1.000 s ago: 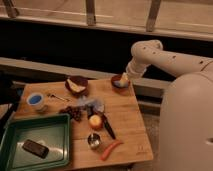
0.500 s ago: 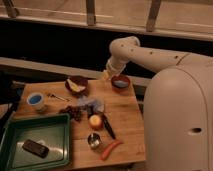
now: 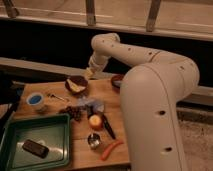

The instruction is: Place banana in table surface

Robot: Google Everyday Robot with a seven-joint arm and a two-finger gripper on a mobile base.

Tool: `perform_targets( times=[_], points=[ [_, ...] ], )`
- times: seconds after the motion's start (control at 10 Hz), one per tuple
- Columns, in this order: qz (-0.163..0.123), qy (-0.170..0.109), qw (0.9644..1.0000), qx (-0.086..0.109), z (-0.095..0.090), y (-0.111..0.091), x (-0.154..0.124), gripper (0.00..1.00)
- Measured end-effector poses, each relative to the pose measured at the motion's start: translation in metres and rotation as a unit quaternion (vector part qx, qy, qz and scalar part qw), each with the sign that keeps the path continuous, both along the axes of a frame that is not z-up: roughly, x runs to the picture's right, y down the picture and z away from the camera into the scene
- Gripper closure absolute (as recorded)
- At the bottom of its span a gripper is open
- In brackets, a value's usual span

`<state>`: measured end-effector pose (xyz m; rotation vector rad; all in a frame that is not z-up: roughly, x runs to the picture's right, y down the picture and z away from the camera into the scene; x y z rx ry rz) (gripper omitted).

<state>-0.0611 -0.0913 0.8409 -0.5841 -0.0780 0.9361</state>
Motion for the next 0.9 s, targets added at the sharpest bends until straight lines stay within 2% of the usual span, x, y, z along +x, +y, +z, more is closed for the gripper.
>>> perform_targets(
  times=[0.4,0.6,0.9],
  points=[
    [-0.002,0.001,1.0,0.0,0.001,0.001,0.0,0.37],
    [-0.009,0.004,0.9999,0.013,0.0,0.002,0.001,0.37],
    [-0.027,-0.027,0.9988,0.031,-0.001,0.005,-0.046,0.37]
  ],
)
